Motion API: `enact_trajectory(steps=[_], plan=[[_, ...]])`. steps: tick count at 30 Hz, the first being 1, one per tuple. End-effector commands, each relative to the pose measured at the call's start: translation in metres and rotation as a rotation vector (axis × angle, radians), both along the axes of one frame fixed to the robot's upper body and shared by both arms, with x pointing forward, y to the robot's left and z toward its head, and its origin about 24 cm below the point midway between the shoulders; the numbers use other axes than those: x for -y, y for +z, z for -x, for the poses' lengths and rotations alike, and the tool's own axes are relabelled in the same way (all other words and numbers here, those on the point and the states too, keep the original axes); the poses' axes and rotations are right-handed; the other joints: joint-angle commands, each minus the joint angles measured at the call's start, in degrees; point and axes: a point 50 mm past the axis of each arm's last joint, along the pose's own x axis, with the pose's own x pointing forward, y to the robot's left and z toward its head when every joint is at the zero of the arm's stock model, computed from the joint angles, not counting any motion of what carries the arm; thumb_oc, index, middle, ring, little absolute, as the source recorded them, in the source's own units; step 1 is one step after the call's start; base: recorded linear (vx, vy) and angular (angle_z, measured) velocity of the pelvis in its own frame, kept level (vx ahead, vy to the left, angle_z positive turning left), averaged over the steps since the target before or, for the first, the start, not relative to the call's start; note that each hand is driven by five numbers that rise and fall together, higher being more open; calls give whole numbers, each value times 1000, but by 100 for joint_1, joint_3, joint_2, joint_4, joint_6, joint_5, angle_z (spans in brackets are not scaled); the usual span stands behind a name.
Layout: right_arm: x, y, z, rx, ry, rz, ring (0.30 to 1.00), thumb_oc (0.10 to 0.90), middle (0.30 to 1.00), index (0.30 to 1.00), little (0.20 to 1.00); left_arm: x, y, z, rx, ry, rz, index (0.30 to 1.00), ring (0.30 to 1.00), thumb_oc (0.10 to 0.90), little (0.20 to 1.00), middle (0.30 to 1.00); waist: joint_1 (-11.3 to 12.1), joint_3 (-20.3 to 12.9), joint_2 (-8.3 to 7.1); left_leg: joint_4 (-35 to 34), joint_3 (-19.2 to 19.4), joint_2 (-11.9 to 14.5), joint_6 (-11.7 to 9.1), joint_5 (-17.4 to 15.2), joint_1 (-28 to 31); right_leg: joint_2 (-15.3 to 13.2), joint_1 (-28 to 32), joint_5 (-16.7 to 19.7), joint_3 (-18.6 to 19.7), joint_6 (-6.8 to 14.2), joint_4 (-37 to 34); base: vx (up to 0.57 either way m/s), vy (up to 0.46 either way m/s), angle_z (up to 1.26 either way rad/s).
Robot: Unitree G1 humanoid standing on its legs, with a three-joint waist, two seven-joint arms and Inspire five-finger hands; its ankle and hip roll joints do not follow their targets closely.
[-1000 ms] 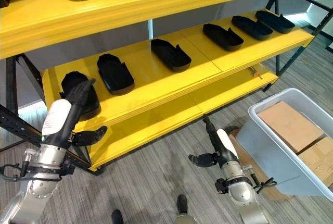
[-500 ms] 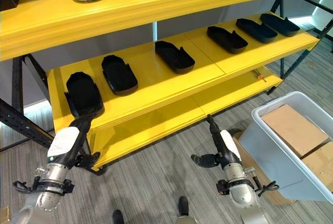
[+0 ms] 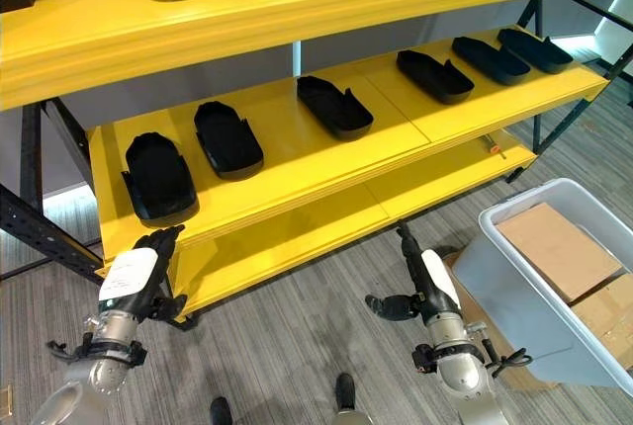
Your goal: Move parts from the plastic box to the shelf.
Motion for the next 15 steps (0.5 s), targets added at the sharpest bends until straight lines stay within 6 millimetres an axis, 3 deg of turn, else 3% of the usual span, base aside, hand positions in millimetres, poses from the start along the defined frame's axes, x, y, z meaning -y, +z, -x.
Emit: enact_trajectory(steps=[1,15], plan=[[2,60,-21,329,5,-3,1000,900,1000,1000,1000,-1,48,-31,274,11,-51,1000,1000,900,1000,1000,-32,23,-157,-8,-156,122,25,-321,360,114,465,-513,-217,35,45,0,0,0],[0,59,-24,332,8,-15,1000,900,1000,1000,1000,1,51,-47,313,52,-57,1000,1000,900,1000,1000,-105,37,-191,-8,-100,140,9,-321,359,141,418,-511,-180,34,45,1,-1,-2]])
